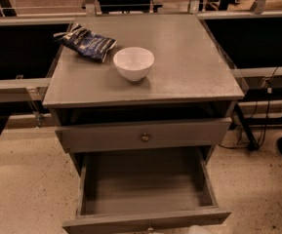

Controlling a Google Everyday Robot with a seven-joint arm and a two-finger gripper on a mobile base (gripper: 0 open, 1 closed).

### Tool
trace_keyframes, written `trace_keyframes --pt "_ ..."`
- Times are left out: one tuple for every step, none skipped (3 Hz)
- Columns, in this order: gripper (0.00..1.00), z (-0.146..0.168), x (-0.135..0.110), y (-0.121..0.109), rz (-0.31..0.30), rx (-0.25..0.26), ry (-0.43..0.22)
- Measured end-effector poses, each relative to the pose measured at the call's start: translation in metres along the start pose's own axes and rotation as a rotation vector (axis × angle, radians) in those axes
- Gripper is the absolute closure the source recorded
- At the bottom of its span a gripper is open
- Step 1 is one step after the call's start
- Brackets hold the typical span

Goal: Close middle drawer

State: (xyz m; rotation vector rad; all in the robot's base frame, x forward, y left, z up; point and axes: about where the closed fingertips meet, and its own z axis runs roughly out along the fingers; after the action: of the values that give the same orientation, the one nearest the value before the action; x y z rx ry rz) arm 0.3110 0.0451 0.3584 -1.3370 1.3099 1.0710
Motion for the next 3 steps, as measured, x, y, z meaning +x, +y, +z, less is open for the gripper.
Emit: trace_keyframes --pt "1.0 0.016 0.002 -0.022 -0.035 0.0 -0.053" --pt "1.0 0.024 0.002 -0.031 -0.059 -0.004 -0.054" --pt "1.0 0.035 0.001 -0.046 -0.093 -0.015 -0.051"
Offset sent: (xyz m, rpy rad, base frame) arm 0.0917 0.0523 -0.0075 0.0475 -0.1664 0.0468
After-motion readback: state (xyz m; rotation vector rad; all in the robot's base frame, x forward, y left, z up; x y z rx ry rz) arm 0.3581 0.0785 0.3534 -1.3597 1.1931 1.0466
